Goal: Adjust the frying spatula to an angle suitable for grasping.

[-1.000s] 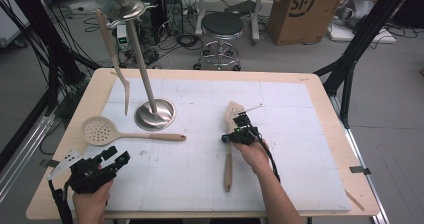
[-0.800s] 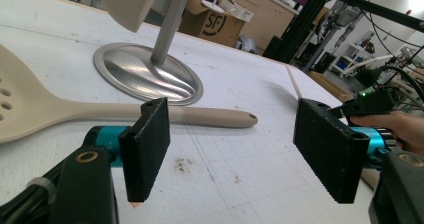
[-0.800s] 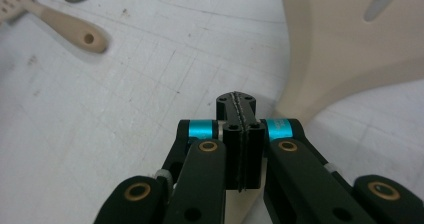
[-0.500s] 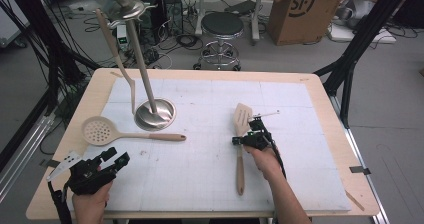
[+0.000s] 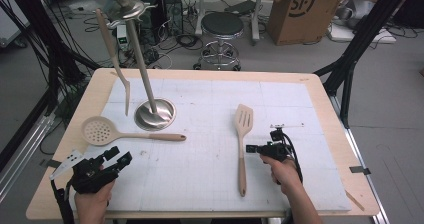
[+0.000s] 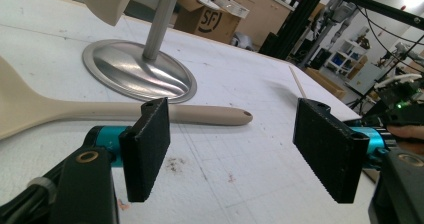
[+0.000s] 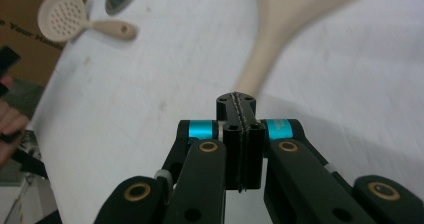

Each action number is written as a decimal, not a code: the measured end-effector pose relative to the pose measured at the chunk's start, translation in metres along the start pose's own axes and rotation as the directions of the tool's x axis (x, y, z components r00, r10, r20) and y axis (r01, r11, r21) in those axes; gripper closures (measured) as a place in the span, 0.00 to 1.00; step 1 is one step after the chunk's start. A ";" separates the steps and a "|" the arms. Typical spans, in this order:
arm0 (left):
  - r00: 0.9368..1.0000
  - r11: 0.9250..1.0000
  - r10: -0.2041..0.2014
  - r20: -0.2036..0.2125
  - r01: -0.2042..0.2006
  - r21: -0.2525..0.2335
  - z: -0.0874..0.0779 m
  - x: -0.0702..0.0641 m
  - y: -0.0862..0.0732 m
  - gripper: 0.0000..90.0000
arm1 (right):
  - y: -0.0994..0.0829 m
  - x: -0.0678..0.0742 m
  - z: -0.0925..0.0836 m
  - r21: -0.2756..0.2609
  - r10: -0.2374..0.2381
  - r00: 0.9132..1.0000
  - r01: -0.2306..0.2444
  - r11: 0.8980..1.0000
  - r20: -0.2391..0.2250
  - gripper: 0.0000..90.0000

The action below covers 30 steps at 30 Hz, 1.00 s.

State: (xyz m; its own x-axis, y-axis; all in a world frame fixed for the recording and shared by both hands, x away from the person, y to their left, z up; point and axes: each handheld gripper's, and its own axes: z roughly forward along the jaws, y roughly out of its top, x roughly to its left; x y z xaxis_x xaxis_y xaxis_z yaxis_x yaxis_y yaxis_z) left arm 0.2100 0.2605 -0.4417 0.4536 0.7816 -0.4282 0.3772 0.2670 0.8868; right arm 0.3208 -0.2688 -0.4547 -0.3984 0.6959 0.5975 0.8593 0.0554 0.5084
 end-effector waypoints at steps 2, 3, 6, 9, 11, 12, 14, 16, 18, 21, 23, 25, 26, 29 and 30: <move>1.000 1.000 0.001 0.001 -0.001 0.004 0.000 -0.001 0.000 0.35 | -0.010 -0.003 -0.003 0.015 -0.004 1.000 0.004 1.000 0.002 1.00; 1.000 1.000 0.001 0.001 -0.001 0.005 0.000 0.000 0.000 0.35 | -0.015 -0.004 -0.004 0.024 -0.010 1.000 0.010 1.000 0.008 1.00; 1.000 1.000 0.000 -0.001 0.000 0.000 0.000 0.001 0.000 0.35 | -0.027 -0.004 -0.009 0.038 -0.008 1.000 0.008 0.999 -0.010 1.00; 1.000 1.000 -0.003 -0.007 0.003 -0.001 -0.001 0.001 0.000 0.35 | -0.039 -0.001 -0.014 0.046 -0.021 1.000 0.022 0.999 -0.023 1.00; 1.000 1.000 -0.003 -0.008 0.003 -0.003 -0.001 0.001 0.000 0.35 | -0.048 0.004 -0.016 0.060 -0.028 0.999 0.030 0.998 -0.044 1.00; 1.000 1.000 -0.001 -0.007 0.001 0.001 0.000 0.001 0.000 0.35 | -0.054 0.007 -0.016 0.062 -0.041 0.998 0.044 0.997 -0.056 1.00; 1.000 1.000 -0.001 -0.007 0.002 0.004 0.001 0.000 0.000 0.35 | -0.061 0.013 -0.014 0.070 -0.055 0.996 0.060 0.996 -0.074 1.00; 1.000 1.000 -0.001 -0.004 0.001 0.005 0.001 -0.001 0.000 0.35 | -0.064 0.019 -0.011 0.077 -0.063 0.994 0.070 0.995 -0.086 1.00; 1.000 1.000 0.002 -0.003 -0.002 0.002 0.001 -0.001 0.000 0.35 | -0.065 0.024 -0.008 0.074 -0.067 0.994 0.073 0.995 -0.081 1.00; 1.000 1.000 -0.001 -0.006 0.001 0.001 0.002 0.001 0.000 0.35 | -0.064 0.031 -0.004 0.062 -0.072 0.992 0.078 0.995 -0.107 1.00; 1.000 1.000 -0.005 -0.005 0.005 0.000 0.002 0.002 0.001 0.35 | -0.061 0.037 -0.002 0.075 -0.101 0.991 0.108 0.991 -0.084 1.00; 1.000 1.000 -0.002 -0.002 0.002 0.000 0.003 0.002 0.001 0.35 | -0.060 0.039 -0.002 0.085 -0.100 0.992 0.107 0.991 -0.080 1.00; 1.000 1.000 -0.002 -0.001 0.002 0.001 0.003 0.001 0.001 0.35 | -0.060 0.037 -0.001 0.083 -0.100 0.991 0.107 0.991 -0.084 1.00; 1.000 1.000 -0.003 0.002 0.003 0.000 0.002 0.001 0.001 0.36 | -0.066 0.033 -0.002 0.088 -0.084 0.994 0.091 0.992 -0.073 1.00; 1.000 1.000 -0.004 0.002 0.004 0.000 0.003 0.001 0.000 0.36 | -0.069 0.030 -0.002 0.067 -0.067 0.994 0.073 0.995 -0.085 1.00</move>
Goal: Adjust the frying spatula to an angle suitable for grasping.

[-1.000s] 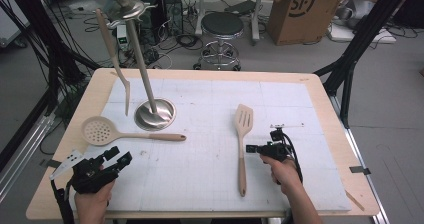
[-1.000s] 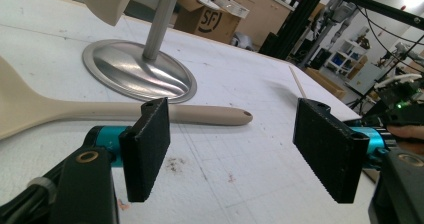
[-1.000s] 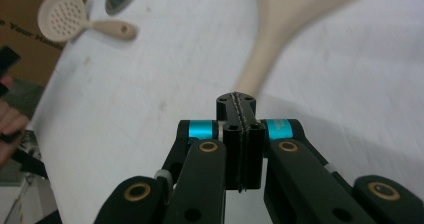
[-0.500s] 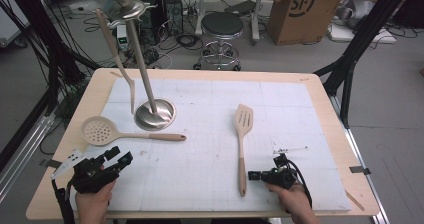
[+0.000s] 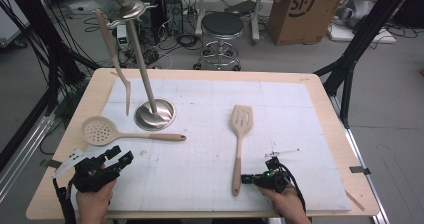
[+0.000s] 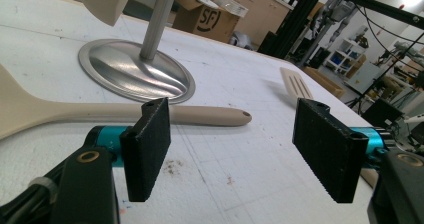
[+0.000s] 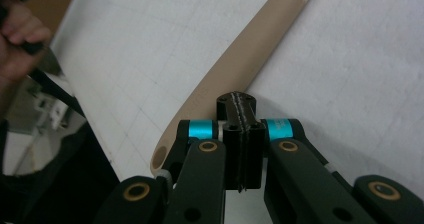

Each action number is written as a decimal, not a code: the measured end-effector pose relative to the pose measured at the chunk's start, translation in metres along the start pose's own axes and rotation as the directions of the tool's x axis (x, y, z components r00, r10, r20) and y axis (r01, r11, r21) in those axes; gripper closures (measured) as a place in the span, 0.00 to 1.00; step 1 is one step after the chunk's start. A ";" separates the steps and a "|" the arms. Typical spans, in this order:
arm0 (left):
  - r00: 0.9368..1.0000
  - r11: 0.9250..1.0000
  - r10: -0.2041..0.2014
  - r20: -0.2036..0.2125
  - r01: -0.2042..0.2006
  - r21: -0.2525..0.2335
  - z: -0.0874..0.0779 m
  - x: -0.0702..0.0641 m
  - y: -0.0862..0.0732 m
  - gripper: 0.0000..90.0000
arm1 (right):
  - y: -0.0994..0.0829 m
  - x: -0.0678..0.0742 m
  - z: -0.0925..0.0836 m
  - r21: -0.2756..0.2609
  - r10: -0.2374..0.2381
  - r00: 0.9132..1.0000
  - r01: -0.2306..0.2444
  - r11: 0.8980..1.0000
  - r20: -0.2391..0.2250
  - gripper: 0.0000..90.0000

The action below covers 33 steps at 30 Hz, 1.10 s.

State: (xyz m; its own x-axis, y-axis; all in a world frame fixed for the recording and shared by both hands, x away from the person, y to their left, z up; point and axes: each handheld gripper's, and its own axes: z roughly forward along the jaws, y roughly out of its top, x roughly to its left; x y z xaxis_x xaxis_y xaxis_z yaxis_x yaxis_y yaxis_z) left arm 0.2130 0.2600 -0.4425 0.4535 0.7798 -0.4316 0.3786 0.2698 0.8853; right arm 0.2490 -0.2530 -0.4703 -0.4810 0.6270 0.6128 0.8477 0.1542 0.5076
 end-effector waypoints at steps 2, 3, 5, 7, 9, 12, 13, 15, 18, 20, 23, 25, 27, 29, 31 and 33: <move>1.000 1.000 -0.004 0.001 0.004 0.004 0.000 0.000 0.000 0.36 | -0.002 -0.001 0.000 -0.011 0.014 1.000 -0.014 1.000 -0.011 1.00; 1.000 1.000 0.000 0.002 0.000 0.004 0.000 0.000 0.000 0.36 | -0.002 -0.001 0.000 -0.016 0.007 1.000 -0.007 1.000 -0.009 1.00; 1.000 1.000 0.001 0.005 -0.001 0.000 0.000 -0.001 0.000 0.36 | -0.002 0.001 0.000 -0.009 0.005 1.000 -0.005 1.000 -0.005 1.00; 1.000 1.000 -0.003 0.004 0.003 -0.004 0.000 -0.001 0.000 0.36 | -0.003 0.003 0.003 0.003 0.012 1.000 -0.012 1.000 -0.027 1.00; 1.000 1.000 -0.002 0.006 0.002 -0.001 0.000 -0.001 0.000 0.36 | -0.005 0.005 0.006 0.013 0.012 0.999 -0.011 1.000 -0.049 1.00; 1.000 1.000 0.000 0.005 0.000 0.003 0.000 -0.001 0.000 0.36 | -0.004 0.011 0.013 0.030 0.001 0.998 0.001 1.000 -0.059 1.00; 1.000 1.000 0.001 0.007 -0.001 0.002 0.001 -0.001 0.000 0.36 | -0.003 0.014 0.016 0.037 -0.003 0.998 0.006 0.999 -0.067 1.00; 1.000 1.000 -0.002 0.007 0.002 0.002 0.001 -0.002 0.000 0.36 | -0.001 0.018 0.023 0.046 -0.017 0.997 0.020 0.999 -0.077 1.00; 1.000 1.000 0.001 0.006 -0.001 0.004 0.001 -0.001 0.000 0.36 | 0.003 0.026 0.032 0.064 -0.035 0.996 0.041 0.997 -0.085 1.00; 1.000 1.000 -0.002 0.008 0.002 0.000 0.001 -0.002 0.000 0.36 | 0.006 0.030 0.038 0.074 -0.047 0.995 0.053 0.996 -0.088 1.00; 1.000 1.000 -0.003 0.008 0.003 -0.001 0.001 -0.001 0.000 0.36 | 0.012 0.037 0.049 0.090 -0.062 0.993 0.071 0.993 -0.097 1.00; 1.000 1.000 -0.004 0.008 0.004 -0.003 0.000 -0.001 0.000 0.36 | 0.016 0.043 0.057 0.106 -0.067 0.993 0.077 0.991 -0.094 1.00; 1.000 1.000 -0.005 0.010 0.005 -0.003 0.000 -0.001 0.000 0.36 | 0.020 0.048 0.064 0.111 -0.088 0.992 0.098 0.989 -0.094 1.00; 1.000 1.000 -0.004 0.012 0.004 -0.003 0.000 -0.001 0.000 0.36 | 0.024 0.052 0.071 0.116 -0.098 0.991 0.108 0.987 -0.092 1.00; 1.000 1.000 -0.006 0.013 0.006 -0.003 0.000 -0.001 0.000 0.36 | 0.028 0.054 0.077 0.116 -0.104 0.990 0.115 0.987 -0.097 1.00; 1.000 1.000 -0.002 0.013 0.003 -0.004 0.000 0.000 0.000 0.36 | 0.031 0.054 0.081 0.121 -0.093 0.990 0.106 0.987 -0.105 1.00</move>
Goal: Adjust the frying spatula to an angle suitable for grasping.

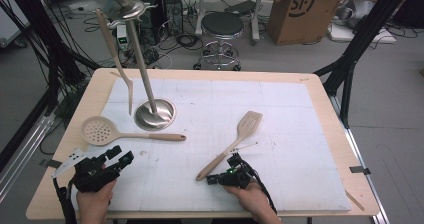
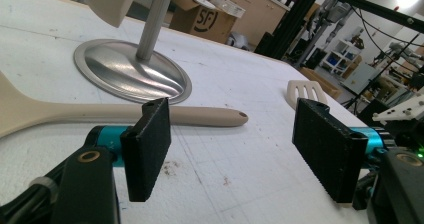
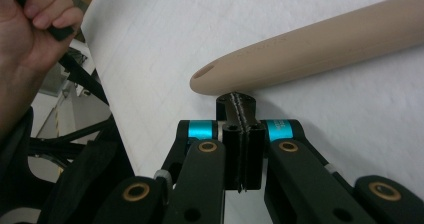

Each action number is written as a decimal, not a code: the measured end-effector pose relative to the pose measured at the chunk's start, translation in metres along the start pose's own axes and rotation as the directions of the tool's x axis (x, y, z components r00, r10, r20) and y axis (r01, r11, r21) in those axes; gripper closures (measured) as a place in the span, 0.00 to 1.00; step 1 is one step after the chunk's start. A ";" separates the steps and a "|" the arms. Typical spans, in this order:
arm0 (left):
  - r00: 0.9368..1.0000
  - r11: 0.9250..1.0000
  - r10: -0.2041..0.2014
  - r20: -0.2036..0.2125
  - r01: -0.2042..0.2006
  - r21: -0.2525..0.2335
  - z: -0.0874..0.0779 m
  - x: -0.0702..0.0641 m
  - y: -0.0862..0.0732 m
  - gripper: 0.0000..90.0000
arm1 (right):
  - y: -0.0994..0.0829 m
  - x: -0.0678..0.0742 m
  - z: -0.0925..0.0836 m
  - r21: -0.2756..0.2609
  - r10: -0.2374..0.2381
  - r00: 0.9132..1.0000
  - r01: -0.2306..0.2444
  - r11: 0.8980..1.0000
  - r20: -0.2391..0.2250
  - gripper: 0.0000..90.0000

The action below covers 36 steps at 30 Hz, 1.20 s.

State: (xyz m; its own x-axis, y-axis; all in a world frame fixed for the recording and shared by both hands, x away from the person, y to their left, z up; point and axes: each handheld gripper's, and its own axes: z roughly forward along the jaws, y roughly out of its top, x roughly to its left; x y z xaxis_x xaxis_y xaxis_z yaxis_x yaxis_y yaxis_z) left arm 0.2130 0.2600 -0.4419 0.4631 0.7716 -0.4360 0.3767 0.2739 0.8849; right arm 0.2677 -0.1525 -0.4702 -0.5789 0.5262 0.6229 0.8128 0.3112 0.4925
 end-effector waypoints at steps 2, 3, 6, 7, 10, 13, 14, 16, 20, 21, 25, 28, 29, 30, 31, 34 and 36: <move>1.000 1.000 -0.003 -0.003 0.003 0.000 0.000 0.000 0.000 0.36 | 0.003 -0.001 0.002 -0.003 0.007 1.000 -0.007 1.000 -0.005 1.00; 1.000 1.000 -0.003 -0.003 0.003 0.001 0.000 0.000 0.000 0.36 | 0.004 -0.002 0.004 -0.008 0.006 1.000 -0.007 1.000 -0.009 1.00; 1.000 1.000 -0.003 0.001 0.003 0.002 0.000 0.000 0.000 0.36 | 0.006 -0.005 0.007 -0.023 0.021 0.999 -0.021 1.000 -0.025 1.00; 1.000 1.000 0.000 -0.001 0.000 0.003 0.000 0.000 0.000 0.36 | 0.007 -0.006 0.007 -0.023 0.026 0.999 -0.027 0.999 -0.032 1.00; 1.000 1.000 -0.001 -0.003 0.001 0.007 0.001 0.000 0.000 0.36 | 0.011 -0.007 0.010 -0.036 0.034 0.999 -0.035 0.999 -0.027 1.00; 1.000 1.000 -0.002 -0.002 0.002 0.006 0.001 -0.001 -0.001 0.36 | 0.017 -0.007 0.014 -0.040 0.037 0.999 -0.038 0.998 -0.024 1.00; 1.000 1.000 0.001 -0.003 -0.001 0.012 0.001 -0.001 -0.001 0.36 | 0.020 -0.008 0.015 -0.038 0.038 0.999 -0.039 0.999 -0.020 1.00; 1.000 1.000 0.001 -0.003 -0.001 0.013 0.002 -0.001 -0.001 0.36 | 0.024 -0.010 0.017 -0.042 0.042 0.999 -0.043 0.998 -0.023 1.00; 1.000 1.000 -0.005 -0.005 0.005 0.010 0.001 0.000 -0.001 0.36 | 0.033 -0.013 0.020 -0.058 0.048 0.999 -0.048 0.997 -0.003 1.00; 1.000 1.000 -0.006 -0.006 0.006 0.011 0.001 0.000 -0.001 0.36 | 0.035 -0.015 0.020 -0.059 0.055 0.998 -0.055 0.997 -0.005 1.00; 1.000 1.000 -0.005 -0.010 0.005 0.014 0.001 0.002 -0.001 0.36 | 0.041 -0.018 0.020 -0.075 0.063 0.998 -0.061 0.995 0.019 1.00; 1.000 1.000 -0.007 -0.009 0.007 0.014 0.001 0.002 -0.002 0.36 | 0.048 -0.018 0.021 -0.088 0.041 0.997 -0.035 0.996 0.066 1.00; 1.000 1.000 -0.006 -0.008 0.006 0.015 0.001 0.002 -0.002 0.36 | 0.050 -0.019 0.021 -0.092 0.039 0.996 -0.031 0.995 0.079 1.00; 1.000 1.000 -0.007 -0.009 0.007 0.014 0.001 0.002 -0.002 0.36 | 0.052 -0.019 0.021 -0.097 0.043 0.995 -0.034 0.995 0.091 1.00; 1.000 1.000 -0.008 -0.008 0.008 0.011 0.001 0.001 -0.002 0.36 | 0.053 -0.021 0.021 -0.105 0.054 0.994 -0.044 0.993 0.096 1.00; 1.000 1.000 -0.008 -0.008 0.008 0.013 0.000 0.002 -0.001 0.36 | 0.057 -0.025 0.019 -0.128 0.076 0.990 -0.061 0.990 0.116 1.00; 1.000 1.000 -0.008 -0.007 0.008 0.012 -0.001 0.002 -0.001 0.36 | 0.058 -0.025 0.016 -0.131 0.072 0.988 -0.053 0.990 0.139 1.00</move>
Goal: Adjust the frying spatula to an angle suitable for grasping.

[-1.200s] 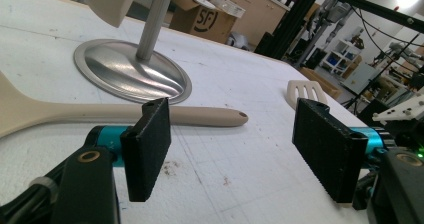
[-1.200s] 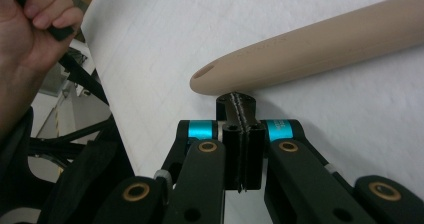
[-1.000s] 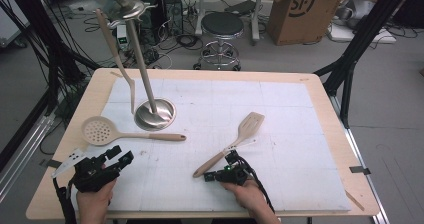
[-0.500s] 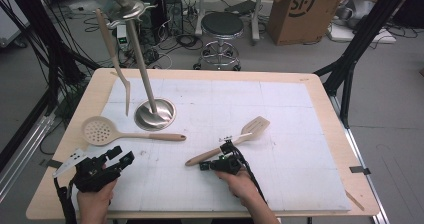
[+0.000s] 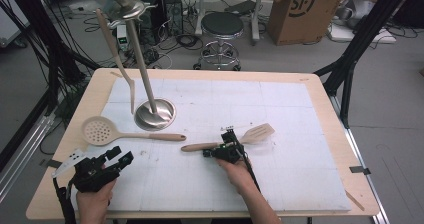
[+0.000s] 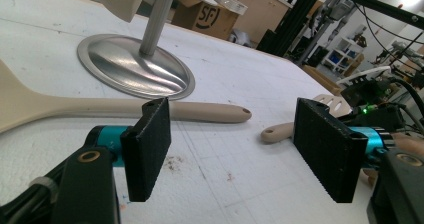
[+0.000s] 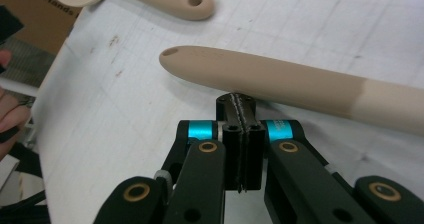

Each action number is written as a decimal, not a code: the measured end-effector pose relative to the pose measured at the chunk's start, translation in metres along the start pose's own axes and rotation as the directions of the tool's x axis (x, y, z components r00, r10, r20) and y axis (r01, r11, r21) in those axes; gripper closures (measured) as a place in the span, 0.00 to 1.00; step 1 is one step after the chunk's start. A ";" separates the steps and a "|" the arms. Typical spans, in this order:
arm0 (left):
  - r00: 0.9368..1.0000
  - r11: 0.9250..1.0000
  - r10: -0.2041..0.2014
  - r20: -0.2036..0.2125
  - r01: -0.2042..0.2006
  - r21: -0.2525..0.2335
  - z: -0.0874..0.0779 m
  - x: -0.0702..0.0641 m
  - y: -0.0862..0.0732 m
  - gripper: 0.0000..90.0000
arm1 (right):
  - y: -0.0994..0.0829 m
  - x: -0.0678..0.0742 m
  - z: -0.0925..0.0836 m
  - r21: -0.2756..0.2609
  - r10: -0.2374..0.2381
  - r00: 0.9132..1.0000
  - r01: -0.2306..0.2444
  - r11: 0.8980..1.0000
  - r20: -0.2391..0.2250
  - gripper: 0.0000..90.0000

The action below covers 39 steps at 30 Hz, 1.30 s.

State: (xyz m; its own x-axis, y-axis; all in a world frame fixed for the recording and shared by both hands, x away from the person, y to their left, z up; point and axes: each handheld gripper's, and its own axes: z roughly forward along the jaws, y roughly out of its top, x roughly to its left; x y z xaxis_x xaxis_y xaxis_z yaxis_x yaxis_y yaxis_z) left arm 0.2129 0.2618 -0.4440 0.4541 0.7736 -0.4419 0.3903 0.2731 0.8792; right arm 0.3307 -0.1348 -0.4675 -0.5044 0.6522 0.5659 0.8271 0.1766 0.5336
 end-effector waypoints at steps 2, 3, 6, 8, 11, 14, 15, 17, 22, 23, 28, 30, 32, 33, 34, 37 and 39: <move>1.000 1.000 -0.002 -0.001 0.002 -0.004 -0.001 0.000 0.000 0.36 | 0.001 0.002 -0.004 0.007 -0.025 0.999 0.024 1.000 0.041 1.00; 1.000 1.000 0.000 0.000 0.000 -0.004 -0.001 0.000 0.000 0.36 | 0.002 0.002 -0.008 0.011 -0.043 0.997 0.043 0.999 0.063 1.00; 1.000 1.000 -0.004 0.000 0.004 0.002 0.000 0.001 -0.001 0.36 | 0.008 -0.003 -0.021 -0.034 -0.020 0.998 0.022 0.999 0.054 1.00; 1.000 1.000 0.000 0.001 0.000 0.007 0.000 0.001 -0.001 0.36 | 0.015 -0.010 -0.030 -0.085 0.016 0.999 -0.013 0.996 0.037 1.00; 1.000 1.000 -0.002 0.002 0.002 0.001 0.000 0.000 -0.001 0.36 | 0.025 -0.021 -0.035 -0.099 0.045 0.997 -0.038 0.994 0.064 1.00; 1.000 1.000 -0.004 0.000 0.004 0.006 0.000 0.001 -0.001 0.36 | 0.030 -0.032 -0.038 -0.110 0.076 0.993 -0.065 0.992 0.093 1.00; 1.000 1.000 -0.006 0.001 0.006 0.005 0.001 0.001 -0.001 0.36 | 0.030 -0.035 -0.038 -0.106 0.086 0.991 -0.075 0.992 0.104 1.00; 1.000 1.000 0.000 0.002 0.000 0.010 0.001 0.001 -0.001 0.36 | 0.030 -0.041 -0.037 -0.092 0.098 0.986 -0.087 0.992 0.132 1.00; 1.000 1.000 0.008 0.012 -0.008 0.025 0.003 -0.002 -0.003 0.36 | 0.030 -0.048 -0.036 -0.087 0.091 0.975 -0.074 0.993 0.202 1.00; 1.000 1.000 0.008 0.013 -0.009 0.023 0.003 -0.002 -0.003 0.36 | 0.029 -0.048 -0.036 -0.075 0.079 0.972 -0.064 0.995 0.222 1.00; 1.000 1.000 0.002 0.013 -0.002 0.010 0.000 -0.001 -0.002 0.36 | 0.025 -0.048 -0.044 -0.067 0.055 0.963 -0.039 0.997 0.264 1.00; 1.000 1.000 0.000 0.014 0.000 0.010 0.000 -0.001 -0.002 0.36 | 0.020 -0.048 -0.049 -0.078 0.056 0.963 -0.036 0.996 0.262 1.00; 1.000 1.000 -0.003 0.015 0.003 0.008 0.000 -0.001 -0.002 0.36 | 0.014 -0.050 -0.054 -0.105 0.075 0.970 -0.052 0.993 0.230 1.00; 1.000 1.000 -0.002 0.014 0.002 0.008 0.000 -0.002 -0.002 0.36 | 0.012 -0.049 -0.056 -0.112 0.076 0.972 -0.051 0.992 0.223 1.00; 1.000 1.000 0.000 0.013 0.000 0.010 0.000 -0.002 -0.002 0.36 | 0.011 -0.048 -0.058 -0.108 0.071 0.971 -0.047 0.993 0.228 1.00; 1.000 1.000 0.002 0.016 -0.003 0.014 0.000 -0.003 -0.002 0.36 | 0.003 -0.044 -0.061 -0.115 0.066 0.969 -0.039 0.993 0.239 1.00; 1.000 1.000 0.004 0.014 -0.004 0.016 0.000 -0.003 -0.002 0.36 | -0.005 -0.044 -0.064 -0.129 0.081 0.970 -0.052 0.990 0.228 1.00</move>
State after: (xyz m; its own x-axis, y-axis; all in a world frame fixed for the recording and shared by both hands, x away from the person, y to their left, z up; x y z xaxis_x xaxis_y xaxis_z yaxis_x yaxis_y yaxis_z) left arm 0.2108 0.2582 -0.4447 0.4669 0.7664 -0.4413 0.4012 0.2611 0.8780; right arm 0.3328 -0.2116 -0.4543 -0.3662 0.8149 0.4493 0.8131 0.0455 0.5803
